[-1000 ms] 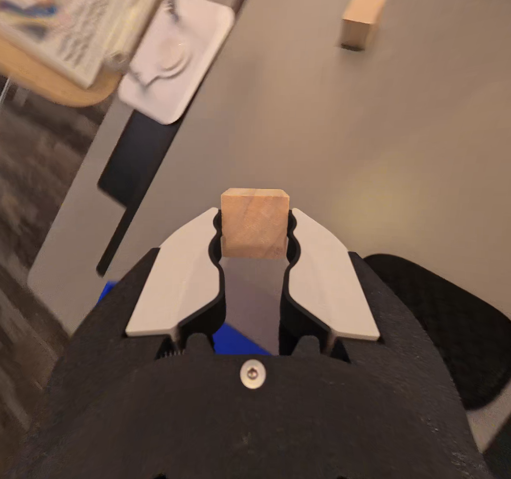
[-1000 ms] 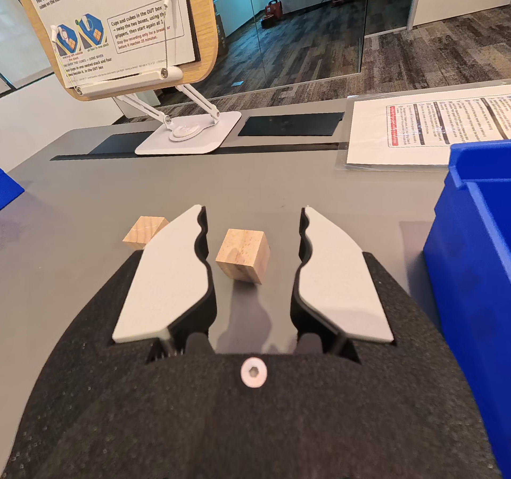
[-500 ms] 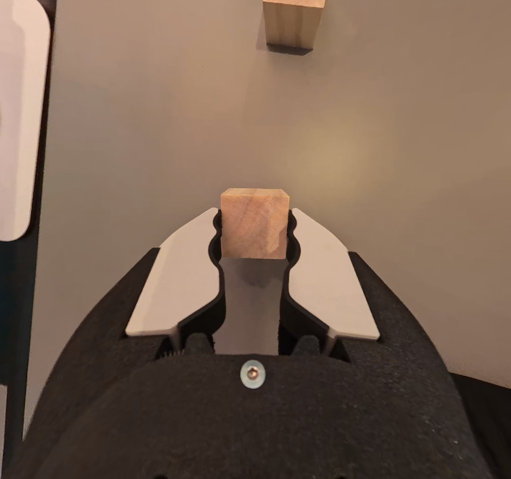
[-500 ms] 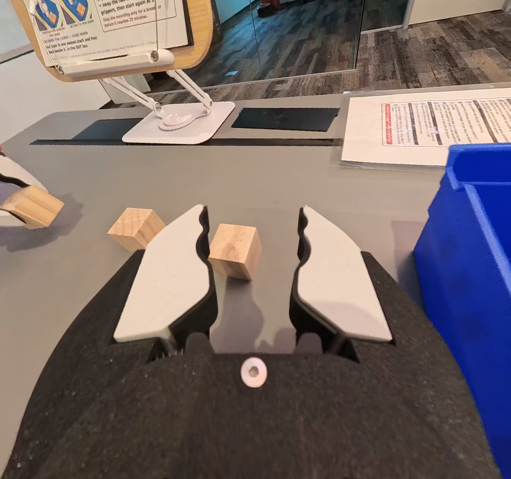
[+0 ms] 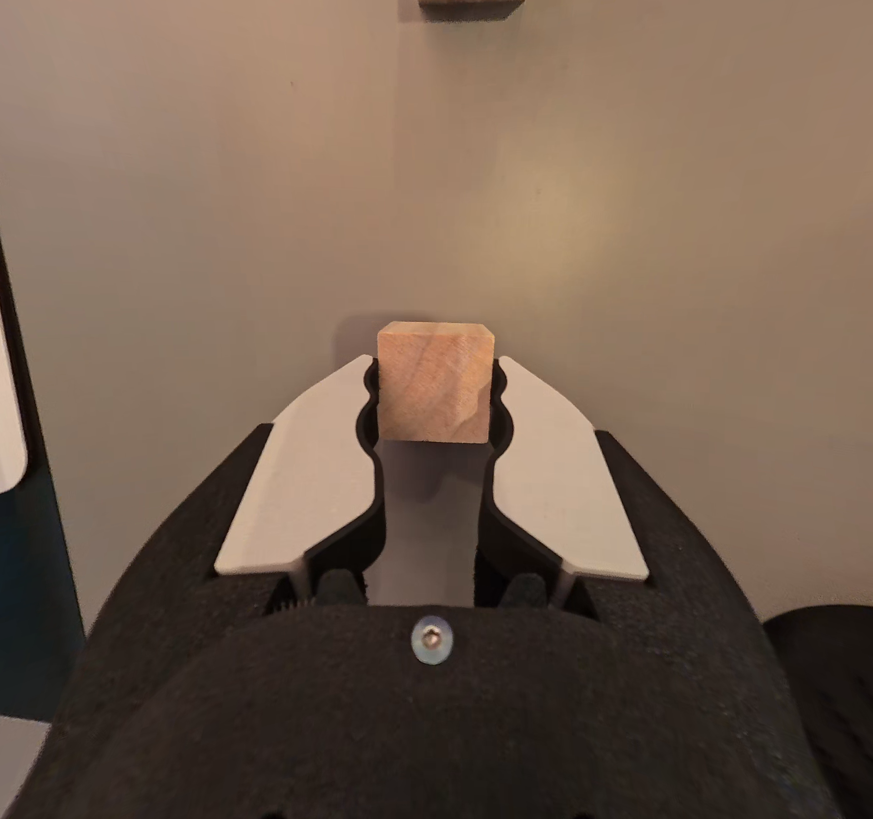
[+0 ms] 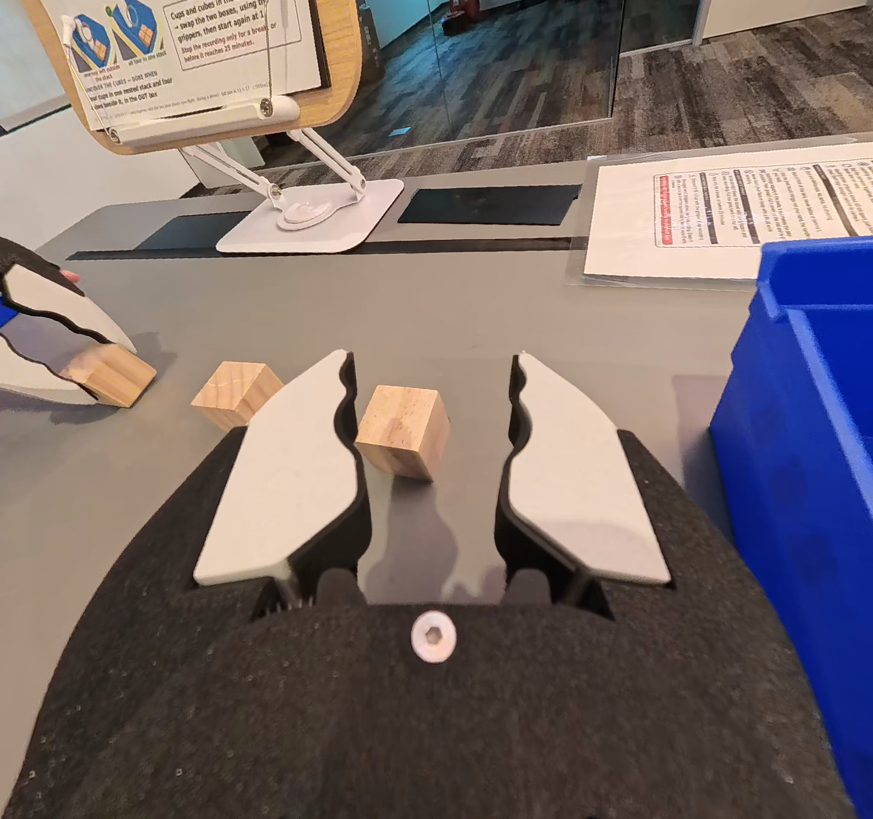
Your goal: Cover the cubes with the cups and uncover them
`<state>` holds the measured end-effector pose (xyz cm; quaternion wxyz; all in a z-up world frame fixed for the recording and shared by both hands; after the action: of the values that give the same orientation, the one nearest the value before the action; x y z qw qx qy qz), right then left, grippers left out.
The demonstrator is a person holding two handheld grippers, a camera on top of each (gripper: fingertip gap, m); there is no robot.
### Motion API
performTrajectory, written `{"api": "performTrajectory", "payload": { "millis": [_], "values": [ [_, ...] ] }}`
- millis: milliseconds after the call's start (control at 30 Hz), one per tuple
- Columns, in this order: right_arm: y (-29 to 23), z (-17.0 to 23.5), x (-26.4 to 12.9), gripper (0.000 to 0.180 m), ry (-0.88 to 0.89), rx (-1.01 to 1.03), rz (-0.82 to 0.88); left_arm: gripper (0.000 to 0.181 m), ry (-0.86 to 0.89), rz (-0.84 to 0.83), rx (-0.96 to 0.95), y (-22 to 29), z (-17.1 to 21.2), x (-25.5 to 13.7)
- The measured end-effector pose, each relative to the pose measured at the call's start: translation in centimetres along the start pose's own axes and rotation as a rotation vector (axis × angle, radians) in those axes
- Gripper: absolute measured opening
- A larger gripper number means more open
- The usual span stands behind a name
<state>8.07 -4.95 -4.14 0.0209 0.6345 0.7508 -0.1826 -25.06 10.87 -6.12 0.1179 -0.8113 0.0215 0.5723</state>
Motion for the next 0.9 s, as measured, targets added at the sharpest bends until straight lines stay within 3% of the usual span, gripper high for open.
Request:
{"api": "performTrajectory", "payload": {
  "millis": [333,500,700,800,900],
  "values": [
    [-0.2,0.2,0.4,0.063,-0.039,-0.026,0.002,0.045,-0.002,0.043,-0.006,0.0,-0.4,0.4],
    [-0.2,0.3,0.5,0.063,-0.044,-0.026,-0.002,0.063,0.057,0.012,-0.056,-0.2,-1.0,-1.6],
    [-0.4,0.2,0.4,0.063,-0.030,-0.022,-0.010,0.066,0.254,-0.240,-0.126,0.6,-0.7,-11.6],
    [-0.5,0.3,0.5,0.063,-0.025,-0.018,-0.016,0.063,0.344,-0.479,-0.304,1.5,2.6,-18.5],
    [-0.4,0.5,0.7,0.063,-0.037,-0.009,-0.018,0.053,0.386,-0.742,-0.478,3.5,8.5,-24.4]
  ]
}}
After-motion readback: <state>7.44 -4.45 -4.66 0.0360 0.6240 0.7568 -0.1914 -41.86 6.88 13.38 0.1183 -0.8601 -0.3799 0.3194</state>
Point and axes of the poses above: each gripper's, where its closed fingertips meet, x out along the fingers, z out of its underside, y = z × x across the jaws, the point moved 8 cm from there along -x, back along the fingers, and after that the axes turned 5 degrees about -z, right-handed, at the moved point
